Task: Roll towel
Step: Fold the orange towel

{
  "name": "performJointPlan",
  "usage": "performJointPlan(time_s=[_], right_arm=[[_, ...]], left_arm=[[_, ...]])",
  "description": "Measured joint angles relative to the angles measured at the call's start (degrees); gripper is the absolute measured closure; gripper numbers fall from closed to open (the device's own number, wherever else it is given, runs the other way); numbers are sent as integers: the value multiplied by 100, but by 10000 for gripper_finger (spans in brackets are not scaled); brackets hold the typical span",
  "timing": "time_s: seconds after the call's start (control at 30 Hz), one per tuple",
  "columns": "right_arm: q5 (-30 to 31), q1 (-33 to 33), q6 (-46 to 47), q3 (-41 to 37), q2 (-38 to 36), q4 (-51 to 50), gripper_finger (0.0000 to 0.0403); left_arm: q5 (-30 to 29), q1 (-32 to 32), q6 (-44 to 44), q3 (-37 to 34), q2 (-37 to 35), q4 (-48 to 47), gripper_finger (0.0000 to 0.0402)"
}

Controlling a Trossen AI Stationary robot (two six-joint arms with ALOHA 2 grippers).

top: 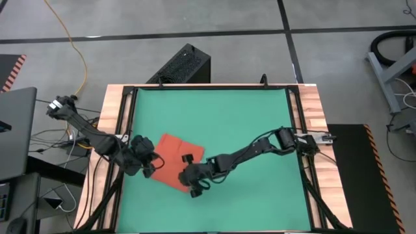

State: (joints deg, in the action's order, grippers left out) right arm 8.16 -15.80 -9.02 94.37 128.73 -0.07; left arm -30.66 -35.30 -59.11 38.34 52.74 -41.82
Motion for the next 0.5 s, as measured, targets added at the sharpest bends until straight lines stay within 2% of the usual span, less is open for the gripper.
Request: performJointPlan(time_s=[0.1,0.3,0.5], right_arm=[[-39,-40,287,-439,-2,202,390],[62,-227,886,-735,-56,-618,390],[109,-401,1157,-759,-196,-2456,390]], left_arm=[[-15,-3,-143,11,-26,-200,402],[-101,-3,-257,-23,107,-208,402],[-123,-3,-232,-25,601,226,401]])
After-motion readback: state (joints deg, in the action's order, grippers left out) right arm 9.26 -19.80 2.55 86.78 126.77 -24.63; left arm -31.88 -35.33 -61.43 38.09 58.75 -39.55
